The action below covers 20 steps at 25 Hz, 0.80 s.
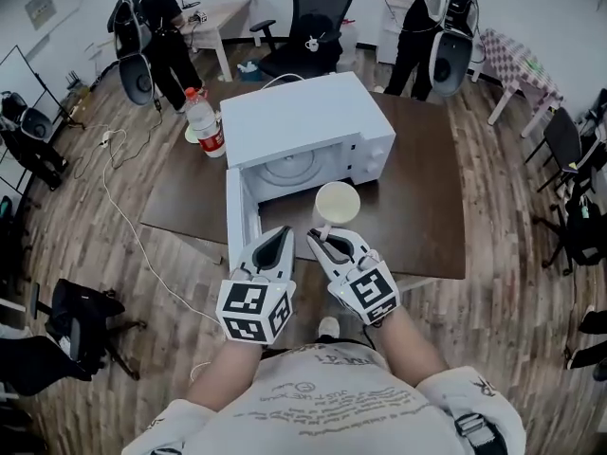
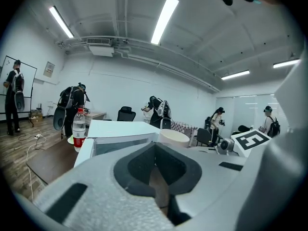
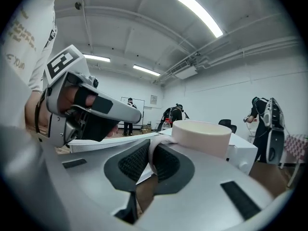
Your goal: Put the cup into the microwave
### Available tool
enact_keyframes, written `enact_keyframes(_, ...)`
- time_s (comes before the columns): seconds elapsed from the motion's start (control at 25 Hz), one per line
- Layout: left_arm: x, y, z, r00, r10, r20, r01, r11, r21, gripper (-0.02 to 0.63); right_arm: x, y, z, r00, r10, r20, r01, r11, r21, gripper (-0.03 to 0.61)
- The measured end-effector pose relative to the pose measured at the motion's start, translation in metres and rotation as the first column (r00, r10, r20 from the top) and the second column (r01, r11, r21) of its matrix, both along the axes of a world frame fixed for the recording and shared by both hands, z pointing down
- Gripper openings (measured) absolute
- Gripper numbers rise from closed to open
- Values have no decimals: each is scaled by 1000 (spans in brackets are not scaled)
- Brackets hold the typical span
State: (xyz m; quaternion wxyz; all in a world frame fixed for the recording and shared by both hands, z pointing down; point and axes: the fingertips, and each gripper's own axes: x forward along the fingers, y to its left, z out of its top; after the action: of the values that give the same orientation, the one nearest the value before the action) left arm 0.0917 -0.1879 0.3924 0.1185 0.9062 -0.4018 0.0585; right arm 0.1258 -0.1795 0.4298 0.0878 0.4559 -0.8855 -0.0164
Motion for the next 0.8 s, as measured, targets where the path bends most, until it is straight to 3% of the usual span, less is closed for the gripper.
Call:
enact_keyframes(0.4, 11, -34, 17, 997, -70, 30, 70, 997, -28, 14, 5, -50, 35, 991, -130, 8, 130, 991, -27, 26)
enact_keyframes(0.8, -4, -79, 33, 991, -123, 56, 126, 991, -51, 14, -8, -109, 93, 983, -182, -22, 179, 979, -100, 26)
